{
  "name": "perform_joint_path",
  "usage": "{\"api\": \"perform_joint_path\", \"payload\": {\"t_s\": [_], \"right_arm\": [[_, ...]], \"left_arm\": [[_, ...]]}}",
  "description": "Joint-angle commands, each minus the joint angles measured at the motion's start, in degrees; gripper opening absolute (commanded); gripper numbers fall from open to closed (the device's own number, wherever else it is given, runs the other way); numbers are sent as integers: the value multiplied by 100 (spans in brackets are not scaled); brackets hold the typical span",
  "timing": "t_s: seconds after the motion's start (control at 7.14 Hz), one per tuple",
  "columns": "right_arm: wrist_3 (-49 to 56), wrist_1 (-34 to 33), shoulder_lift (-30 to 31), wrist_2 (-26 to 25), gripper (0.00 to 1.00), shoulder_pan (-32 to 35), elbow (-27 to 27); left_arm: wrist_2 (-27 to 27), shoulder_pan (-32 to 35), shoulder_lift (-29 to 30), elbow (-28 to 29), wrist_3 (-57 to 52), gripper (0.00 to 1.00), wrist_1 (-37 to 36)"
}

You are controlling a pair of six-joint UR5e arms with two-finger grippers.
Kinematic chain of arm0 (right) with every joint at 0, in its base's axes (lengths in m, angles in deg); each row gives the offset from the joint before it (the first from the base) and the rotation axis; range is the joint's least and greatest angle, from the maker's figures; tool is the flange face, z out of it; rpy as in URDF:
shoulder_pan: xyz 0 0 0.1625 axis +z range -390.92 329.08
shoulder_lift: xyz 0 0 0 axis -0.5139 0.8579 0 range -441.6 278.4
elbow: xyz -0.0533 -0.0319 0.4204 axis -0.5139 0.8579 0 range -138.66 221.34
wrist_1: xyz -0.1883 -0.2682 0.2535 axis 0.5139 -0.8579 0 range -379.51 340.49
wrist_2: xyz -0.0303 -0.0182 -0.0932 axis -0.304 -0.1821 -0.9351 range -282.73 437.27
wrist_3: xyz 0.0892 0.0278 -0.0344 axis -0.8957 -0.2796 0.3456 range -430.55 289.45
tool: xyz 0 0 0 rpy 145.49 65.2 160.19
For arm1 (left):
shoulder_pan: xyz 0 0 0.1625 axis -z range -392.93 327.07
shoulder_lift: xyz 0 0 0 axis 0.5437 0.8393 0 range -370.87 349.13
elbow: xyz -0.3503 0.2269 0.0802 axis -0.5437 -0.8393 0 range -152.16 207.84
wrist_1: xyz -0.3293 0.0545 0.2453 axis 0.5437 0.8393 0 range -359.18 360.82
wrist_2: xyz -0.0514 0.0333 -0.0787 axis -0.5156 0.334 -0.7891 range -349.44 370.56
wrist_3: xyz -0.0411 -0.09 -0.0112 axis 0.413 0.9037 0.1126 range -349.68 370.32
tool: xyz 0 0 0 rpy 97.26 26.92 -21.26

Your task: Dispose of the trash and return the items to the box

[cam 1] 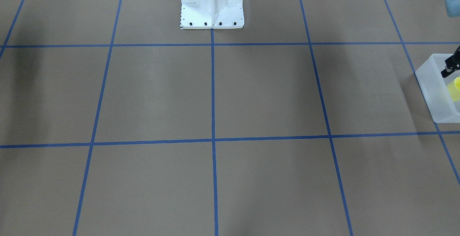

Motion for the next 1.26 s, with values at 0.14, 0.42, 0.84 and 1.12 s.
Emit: {"api": "perform_joint_path", "payload": {"t_s": [0.14, 0.42, 0.84, 1.12], "right_arm": [[53, 14, 28, 98, 100, 29, -36], [61, 14, 238, 72, 100, 116, -123], [9, 5, 318, 203, 100, 108, -45], [9, 14, 213, 186, 100, 99, 68]], "left_arm": [[-5, 214, 124, 109, -19, 98, 63], [21, 215, 125, 22, -54, 98, 90], [-13, 232, -348, -689, -63, 98, 82], [39, 215, -420, -831, -72, 98, 73]]}}
